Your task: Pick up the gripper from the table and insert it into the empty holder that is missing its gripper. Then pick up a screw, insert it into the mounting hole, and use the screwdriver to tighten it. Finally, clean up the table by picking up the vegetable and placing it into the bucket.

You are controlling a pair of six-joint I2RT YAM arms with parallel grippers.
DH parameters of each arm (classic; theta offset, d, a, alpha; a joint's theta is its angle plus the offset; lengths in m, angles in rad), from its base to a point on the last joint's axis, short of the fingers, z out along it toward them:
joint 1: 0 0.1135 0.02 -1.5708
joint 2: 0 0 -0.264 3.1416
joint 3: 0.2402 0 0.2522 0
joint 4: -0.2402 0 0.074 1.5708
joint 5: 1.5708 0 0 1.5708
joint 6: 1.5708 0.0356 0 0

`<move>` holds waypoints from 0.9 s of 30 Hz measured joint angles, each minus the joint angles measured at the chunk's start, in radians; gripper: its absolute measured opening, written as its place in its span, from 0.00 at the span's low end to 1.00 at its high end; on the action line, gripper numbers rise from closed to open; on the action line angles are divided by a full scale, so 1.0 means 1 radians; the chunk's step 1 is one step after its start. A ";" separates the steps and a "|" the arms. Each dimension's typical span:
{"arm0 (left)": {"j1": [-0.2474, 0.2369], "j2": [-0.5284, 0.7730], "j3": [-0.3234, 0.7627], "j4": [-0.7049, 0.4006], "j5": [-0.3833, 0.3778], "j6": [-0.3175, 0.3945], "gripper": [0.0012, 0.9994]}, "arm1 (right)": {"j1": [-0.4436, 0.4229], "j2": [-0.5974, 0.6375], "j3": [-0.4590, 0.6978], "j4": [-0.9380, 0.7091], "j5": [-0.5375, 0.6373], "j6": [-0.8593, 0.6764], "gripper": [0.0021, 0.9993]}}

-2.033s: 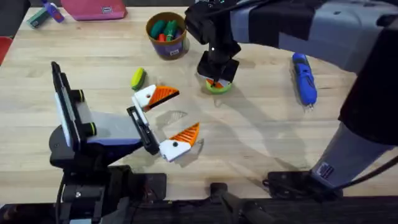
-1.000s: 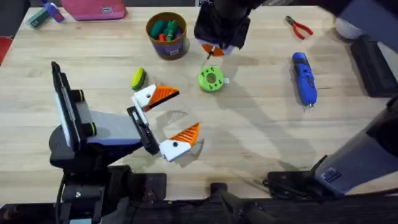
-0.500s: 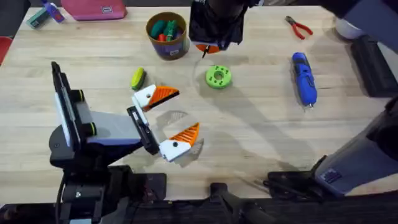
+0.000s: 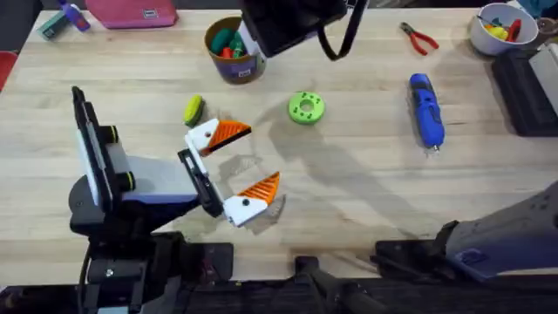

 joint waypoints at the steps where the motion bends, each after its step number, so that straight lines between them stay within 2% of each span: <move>1: 0.000 0.000 0.000 0.000 0.000 0.000 0.99 | 0.005 0.000 0.008 -0.006 -0.009 -0.030 0.00; 15: 0.000 0.000 0.000 0.000 0.000 0.000 0.99 | 0.110 0.002 0.032 -0.046 -0.197 -0.459 0.00; 27: 0.000 0.000 0.000 0.000 0.000 0.000 0.99 | 0.138 0.039 0.032 0.004 -0.303 -0.598 0.00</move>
